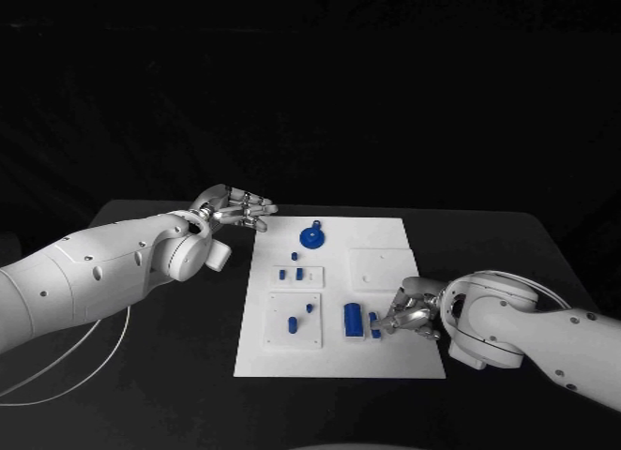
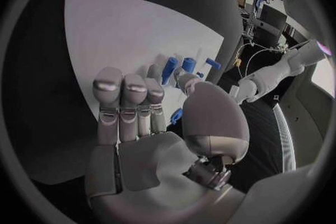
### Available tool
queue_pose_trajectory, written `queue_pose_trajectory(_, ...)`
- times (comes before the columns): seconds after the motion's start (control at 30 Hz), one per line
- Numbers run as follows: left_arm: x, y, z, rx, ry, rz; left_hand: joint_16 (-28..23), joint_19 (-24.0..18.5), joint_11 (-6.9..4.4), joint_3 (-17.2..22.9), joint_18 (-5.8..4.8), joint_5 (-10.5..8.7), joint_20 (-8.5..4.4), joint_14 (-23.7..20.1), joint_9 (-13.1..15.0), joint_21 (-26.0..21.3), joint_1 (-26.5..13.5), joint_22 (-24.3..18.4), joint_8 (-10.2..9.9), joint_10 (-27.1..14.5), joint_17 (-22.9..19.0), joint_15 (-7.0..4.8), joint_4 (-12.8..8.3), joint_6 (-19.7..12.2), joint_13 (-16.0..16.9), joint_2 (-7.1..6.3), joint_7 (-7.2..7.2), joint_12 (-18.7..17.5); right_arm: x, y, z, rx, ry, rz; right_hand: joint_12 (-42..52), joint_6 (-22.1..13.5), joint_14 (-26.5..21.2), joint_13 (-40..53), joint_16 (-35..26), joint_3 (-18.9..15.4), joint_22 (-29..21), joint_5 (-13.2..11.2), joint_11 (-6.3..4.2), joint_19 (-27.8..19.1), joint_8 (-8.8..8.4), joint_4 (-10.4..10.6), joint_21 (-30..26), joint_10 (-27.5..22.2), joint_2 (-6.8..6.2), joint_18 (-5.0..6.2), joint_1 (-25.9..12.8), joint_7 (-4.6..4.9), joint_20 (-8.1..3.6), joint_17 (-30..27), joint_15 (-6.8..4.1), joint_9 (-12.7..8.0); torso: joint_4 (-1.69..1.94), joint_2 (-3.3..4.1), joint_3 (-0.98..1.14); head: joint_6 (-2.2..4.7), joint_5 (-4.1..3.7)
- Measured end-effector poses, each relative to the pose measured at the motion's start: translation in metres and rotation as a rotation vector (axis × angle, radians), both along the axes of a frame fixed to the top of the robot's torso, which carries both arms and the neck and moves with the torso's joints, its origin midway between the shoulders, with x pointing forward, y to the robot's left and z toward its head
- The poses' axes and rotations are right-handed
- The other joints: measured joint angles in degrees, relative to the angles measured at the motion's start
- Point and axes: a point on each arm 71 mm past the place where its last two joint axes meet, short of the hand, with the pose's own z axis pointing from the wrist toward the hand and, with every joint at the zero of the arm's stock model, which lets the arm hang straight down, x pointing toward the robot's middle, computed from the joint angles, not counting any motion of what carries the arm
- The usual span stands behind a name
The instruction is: Assemble the parts on the task board
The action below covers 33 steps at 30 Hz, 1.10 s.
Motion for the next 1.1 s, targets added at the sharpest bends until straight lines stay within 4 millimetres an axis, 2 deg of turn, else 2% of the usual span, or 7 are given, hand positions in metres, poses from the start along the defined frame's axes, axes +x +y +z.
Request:
queue_pose_trajectory(0.27, 0.0014, 0.0052, -0.0011, 0.006, 0.001, 0.013, 0.0, 0.0, 0.0, 0.0, 0.0, 0.0, 0.0, -0.13, 0.0, 0.0, 0.0, 0.0, 0.0, 0.0, 0.0, 0.13, 0.0, 0.0, 0.0, 0.0, 0.0, 0.0, -0.005, -0.003, 0.0039, 0.037, 0.001, -0.02, 0.0, 0.35, 0.0, 0.06, 0.0, -0.58, 0.0, 0.0, 0.0, 0.0, 0.0, 0.89, 0.31, 0.0, -0.3, 0.01, -0.3, 0.05, 0.0, 0.0, 0.0, -0.01, -0.04, 0.0, 0.07, 0.06, 0.19)
queue_pose_trajectory(0.37, 0.0014, 0.0065, -0.0016, 0.007, 0.002, 0.015, 0.0, 0.0, 0.0, 0.0, 0.0, 0.0, 0.0, -0.2, 0.0, 0.0, 0.0, 0.01, 0.0, 0.0, 0.0, 0.2, 0.0, 0.0, 0.0, 0.0, 0.0, 0.0, -0.0055, -0.0026, 0.0053, 0.051, -0.002, -0.025, 0.0, 0.35, 0.0, 0.06, 0.0, -0.48, -0.06, 0.0, 0.0, 0.0, 0.0, 1.58, 0.31, 0.0, -0.3, 0.0, -0.3, 0.05, 0.0, 0.0, 0.0, -0.01, -0.04, 0.0, 0.07, 0.09, 0.13)
queue_pose_trajectory(0.6, 0.0014, 0.0087, -0.0026, 0.009, 0.005, 0.02, 0.0, 0.0, 0.0, 0.15, 0.0, 0.0, 0.0, -0.2, 0.0, 0.0, 0.0, 0.01, 0.0, 0.0, 0.0, 0.2, -0.15, 0.0, 0.0, 0.0, 0.0, 0.0, -0.0056, -0.0055, 0.0073, 0.072, -0.007, -0.04, 0.0, 0.35, 0.0, 0.11, 0.0, -0.47, -0.12, 0.0, 0.0, 0.0, 0.0, 1.44, 0.31, 0.0, -0.57, 0.01, -0.02, 0.05, 0.0, 0.0, 0.01, 0.03, 0.01, 0.0, 0.0, -0.12, 0.07)
queue_pose_trajectory(0.7, 0.0013, 0.0093, -0.0029, 0.01, 0.006, 0.021, 0.0, 0.0, 0.0, 0.15, 0.0, 0.0, 0.0, -0.2, 0.0, 0.0, 0.0, 0.01, 0.0, 0.0, 0.0, 0.2, -0.15, 0.0, 0.0, 0.0, 0.0, 0.0, -0.0059, -0.0072, 0.007, 0.074, -0.004, -0.041, 0.0, 0.35, 0.15, 0.1, 0.0, -0.84, -0.13, 0.0, 0.0, 0.0, 0.0, -0.9, 0.31, 0.0, -0.73, 0.01, 2.3, 0.05, 0.0, -0.01, -0.15, 0.15, 0.02, 0.0, -0.04, -0.25, 0.11)
queue_pose_trajectory(0.83, 0.0013, 0.0096, -0.0031, 0.01, 0.007, 0.022, 0.0, 0.0, 0.0, 0.15, 0.0, 0.0, 0.0, -0.2, 0.0, 0.0, 0.0, 0.01, 0.0, 0.0, 0.0, 0.2, -0.15, 0.0, 0.0, 0.0, 0.0, 0.0, -0.007, -0.0083, 0.0055, 0.074, 0.005, -0.037, 0.0, 0.64, 0.15, 0.1, -0.23, -0.88, -0.13, 0.0, -0.13, 0.0, 0.0, -3.35, 0.31, 0.13, 0.23, 0.01, 4.61, -0.24, 0.01, -0.09, -0.15, 0.15, 0.05, 0.0, -0.09, -0.32, 0.1)
queue_pose_trajectory(0.97, 0.0013, 0.0097, -0.0032, 0.011, 0.008, 0.022, 0.0, 0.0, 0.0, 0.15, 0.0, 0.0, 0.0, -0.2, 0.0, 0.0, 0.0, 0.01, 0.0, 0.0, 0.0, 0.2, -0.15, 0.0, 0.0, 0.0, 0.0, 0.0, -0.008, -0.0085, 0.0034, 0.074, 0.015, -0.03, 0.15, 0.65, 0.15, 0.1, -0.23, -0.38, -0.13, 0.0, -0.21, 0.0, 0.0, -6.13, 0.31, 0.21, 0.74, 0.01, 4.42, -0.24, 0.01, -0.39, -0.15, 0.15, 0.05, -0.01, -0.1, -0.37, 0.03)
queue_pose_trajectory(1.1, 0.0012, 0.0098, -0.0033, 0.011, 0.008, 0.022, 0.0, 0.0, 0.0, 0.15, 0.0, 0.0, 0.0, -0.2, 0.0, 0.0, 0.0, 0.01, 0.0, 0.0, 0.0, 0.2, -0.15, 0.0, 0.0, 0.0, 0.0, 0.0, -0.008, -0.0058, 0.0015, 0.075, 0.02, -0.025, 0.3, 0.91, 0.15, 0.07, -0.23, 0.01, -0.13, 0.0, -0.21, 0.0, 0.0, -6.65, 0.31, 0.21, 1.16, 0.01, 4.45, -0.51, 0.01, -0.48, -0.15, 0.39, 0.07, -0.01, -0.1, -0.44, 0.02)
